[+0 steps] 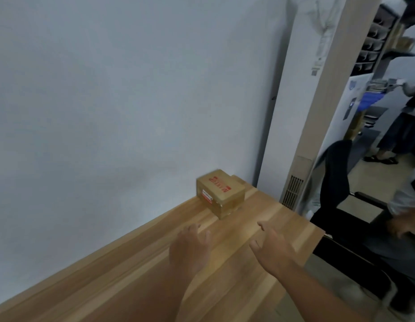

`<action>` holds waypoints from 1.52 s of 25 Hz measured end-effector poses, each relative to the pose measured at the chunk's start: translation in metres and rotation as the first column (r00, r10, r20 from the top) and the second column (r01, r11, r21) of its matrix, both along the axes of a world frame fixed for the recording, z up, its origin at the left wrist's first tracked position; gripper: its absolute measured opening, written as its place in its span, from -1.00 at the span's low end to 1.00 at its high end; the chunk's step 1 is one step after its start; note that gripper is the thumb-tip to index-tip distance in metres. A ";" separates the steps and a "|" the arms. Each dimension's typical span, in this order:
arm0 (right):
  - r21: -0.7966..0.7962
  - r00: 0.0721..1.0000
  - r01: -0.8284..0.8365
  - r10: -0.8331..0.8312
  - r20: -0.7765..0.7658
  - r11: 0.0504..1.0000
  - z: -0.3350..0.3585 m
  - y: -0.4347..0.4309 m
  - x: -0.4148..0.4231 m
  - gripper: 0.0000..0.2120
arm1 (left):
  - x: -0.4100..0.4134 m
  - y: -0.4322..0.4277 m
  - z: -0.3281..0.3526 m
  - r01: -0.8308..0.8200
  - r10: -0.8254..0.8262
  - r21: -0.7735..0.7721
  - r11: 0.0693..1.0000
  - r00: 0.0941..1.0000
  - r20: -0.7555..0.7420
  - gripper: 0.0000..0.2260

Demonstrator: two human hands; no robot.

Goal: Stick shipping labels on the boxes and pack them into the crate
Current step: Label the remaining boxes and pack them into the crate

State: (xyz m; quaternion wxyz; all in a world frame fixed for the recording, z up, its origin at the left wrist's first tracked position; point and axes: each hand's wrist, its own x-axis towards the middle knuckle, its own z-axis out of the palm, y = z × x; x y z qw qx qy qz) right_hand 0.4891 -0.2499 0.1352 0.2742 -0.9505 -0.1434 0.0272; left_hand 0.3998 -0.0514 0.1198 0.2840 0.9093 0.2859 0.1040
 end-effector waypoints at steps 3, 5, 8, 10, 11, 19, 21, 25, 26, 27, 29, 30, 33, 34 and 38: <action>0.014 0.998 -0.060 0.060 0.030 0.998 -0.005 0.013 0.070 -0.48 | 0.069 0.009 -0.009 -0.054 0.054 -0.015 0.998 0.998 0.038 -0.53; -0.006 0.997 -0.080 0.080 0.023 0.997 -0.007 0.022 0.115 -0.49 | 0.113 0.015 -0.016 -0.061 0.062 -0.030 0.998 0.998 0.032 -0.54; -0.024 0.994 -0.104 0.103 -0.021 0.994 -0.019 0.034 0.179 -0.54 | 0.160 0.017 -0.022 -0.113 0.114 -0.053 0.992 0.993 0.014 -0.55; -0.007 0.988 -0.142 0.141 -0.056 0.990 -0.030 0.050 0.217 -0.60 | 0.187 0.023 -0.031 -0.170 0.171 -0.070 0.983 0.985 0.007 -0.54; 0.003 0.984 -0.162 0.162 -0.069 0.987 -0.036 0.059 0.235 -0.62 | 0.200 0.027 -0.037 -0.199 0.200 -0.078 0.977 0.980 0.002 -0.53; 0.063 0.939 -0.288 0.295 -0.178 0.955 -0.132 0.121 0.401 -0.35 | 0.324 0.050 -0.098 -0.501 0.486 -0.118 0.858 0.864 -0.134 -0.47; 0.119 0.923 -0.284 0.305 -0.234 0.952 -0.149 0.132 0.429 -0.24 | 0.353 0.054 -0.111 -0.465 0.459 -0.086 0.881 0.884 -0.087 -0.48; 0.119 0.862 -0.312 0.333 -0.382 0.943 -0.184 0.146 0.453 -0.40 | 0.384 0.051 -0.144 -0.352 0.343 -0.039 0.935 0.928 -0.148 -0.45; 0.130 0.855 -0.309 0.334 -0.396 0.942 -0.187 0.147 0.450 -0.47 | 0.384 0.047 -0.153 -0.331 0.323 -0.015 0.943 0.928 -0.187 -0.44; 0.152 0.852 -0.297 0.334 -0.404 0.943 -0.189 0.147 0.448 -0.51 | 0.383 0.044 -0.159 -0.318 0.311 -0.003 0.948 0.928 -0.207 -0.44; 0.198 0.852 -0.270 0.330 -0.408 0.942 -0.184 0.146 0.445 -0.56 | 0.379 0.043 -0.162 -0.301 0.289 -0.036 0.953 0.938 -0.191 -0.44; 0.212 0.853 -0.275 0.340 -0.396 0.938 -0.179 0.146 0.442 -0.58 | 0.377 0.044 -0.161 -0.296 0.281 -0.068 0.953 0.944 -0.172 -0.44; 0.256 0.879 -0.398 0.446 -0.168 0.881 -0.164 0.142 0.415 -0.58 | 0.358 0.048 -0.156 -0.375 0.354 -0.247 0.894 0.927 -0.124 -0.37; 0.298 0.870 -0.446 0.487 -0.075 0.844 -0.161 0.141 0.401 -0.58 | 0.349 0.052 -0.155 -0.431 0.419 -0.332 0.839 0.901 -0.112 -0.29; 0.489 0.838 -0.349 0.500 -0.220 0.800 -0.157 0.151 0.373 -0.41 | 0.316 0.072 -0.148 -0.497 0.560 -0.587 0.639 0.824 -0.088 -0.13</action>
